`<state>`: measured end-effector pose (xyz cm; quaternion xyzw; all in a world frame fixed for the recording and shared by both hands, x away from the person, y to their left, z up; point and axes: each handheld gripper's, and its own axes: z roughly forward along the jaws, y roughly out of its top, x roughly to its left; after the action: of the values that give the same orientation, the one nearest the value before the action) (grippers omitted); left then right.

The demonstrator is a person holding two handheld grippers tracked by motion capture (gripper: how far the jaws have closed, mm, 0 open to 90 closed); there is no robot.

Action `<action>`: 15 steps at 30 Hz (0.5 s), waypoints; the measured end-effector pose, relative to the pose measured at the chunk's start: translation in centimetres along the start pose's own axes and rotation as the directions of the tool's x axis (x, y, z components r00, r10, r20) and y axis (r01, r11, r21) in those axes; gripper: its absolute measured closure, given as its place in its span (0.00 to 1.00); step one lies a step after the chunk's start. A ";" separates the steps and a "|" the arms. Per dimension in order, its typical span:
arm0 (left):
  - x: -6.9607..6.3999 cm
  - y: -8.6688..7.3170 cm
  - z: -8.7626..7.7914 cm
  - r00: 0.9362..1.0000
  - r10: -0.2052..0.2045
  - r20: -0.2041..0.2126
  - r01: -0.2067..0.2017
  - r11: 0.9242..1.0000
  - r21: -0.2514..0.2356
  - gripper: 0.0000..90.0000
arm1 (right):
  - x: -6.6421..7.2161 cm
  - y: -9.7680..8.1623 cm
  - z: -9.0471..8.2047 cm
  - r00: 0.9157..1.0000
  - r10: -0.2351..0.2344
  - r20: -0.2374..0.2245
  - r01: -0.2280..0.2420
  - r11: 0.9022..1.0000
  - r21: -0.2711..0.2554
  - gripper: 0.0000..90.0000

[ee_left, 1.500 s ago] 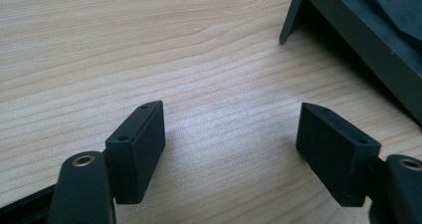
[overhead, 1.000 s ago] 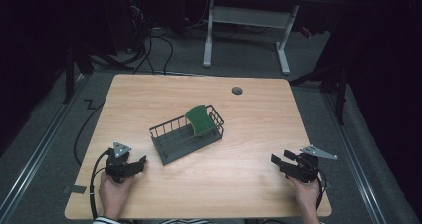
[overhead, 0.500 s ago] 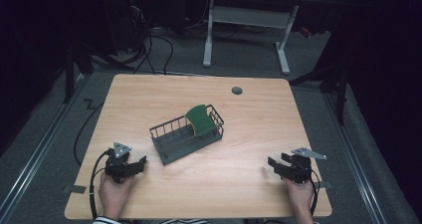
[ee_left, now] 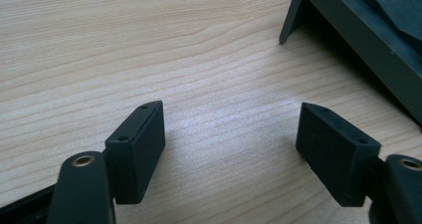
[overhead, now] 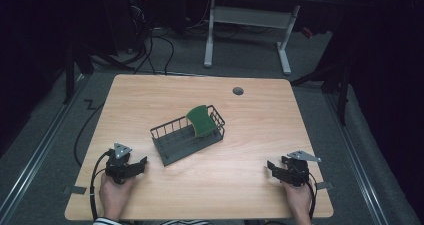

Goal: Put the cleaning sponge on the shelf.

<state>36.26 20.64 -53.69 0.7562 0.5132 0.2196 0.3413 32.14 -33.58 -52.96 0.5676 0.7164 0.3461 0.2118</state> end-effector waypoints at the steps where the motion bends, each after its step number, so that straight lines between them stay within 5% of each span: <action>1: 0.0 0.0 0.0 1.000 0.000 0.000 0.000 1.000 0.000 0.31 | 0.1 0.0 0.0 1.000 -0.005 0.005 0.005 1.000 0.000 0.37; 6: 0.0 0.0 0.0 1.000 -0.001 -0.001 0.001 1.000 0.000 0.31 | 1.5 -0.1 0.2 0.988 -0.110 0.107 0.109 0.994 0.017 0.34; 10: 0.0 0.0 0.0 1.000 0.000 -0.002 0.000 1.000 -0.001 0.31 | 1.1 0.0 0.3 0.994 -0.055 0.093 0.053 0.998 0.030 0.30; 15: 0.0 0.0 0.0 1.000 0.000 -0.002 0.000 1.000 -0.001 0.30 | 1.2 0.0 0.3 0.993 -0.060 0.097 0.057 0.998 0.028 0.30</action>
<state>36.22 20.62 -53.71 0.7559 0.5133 0.2206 0.3412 31.99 -32.36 -53.07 0.5654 0.7257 0.3024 0.2495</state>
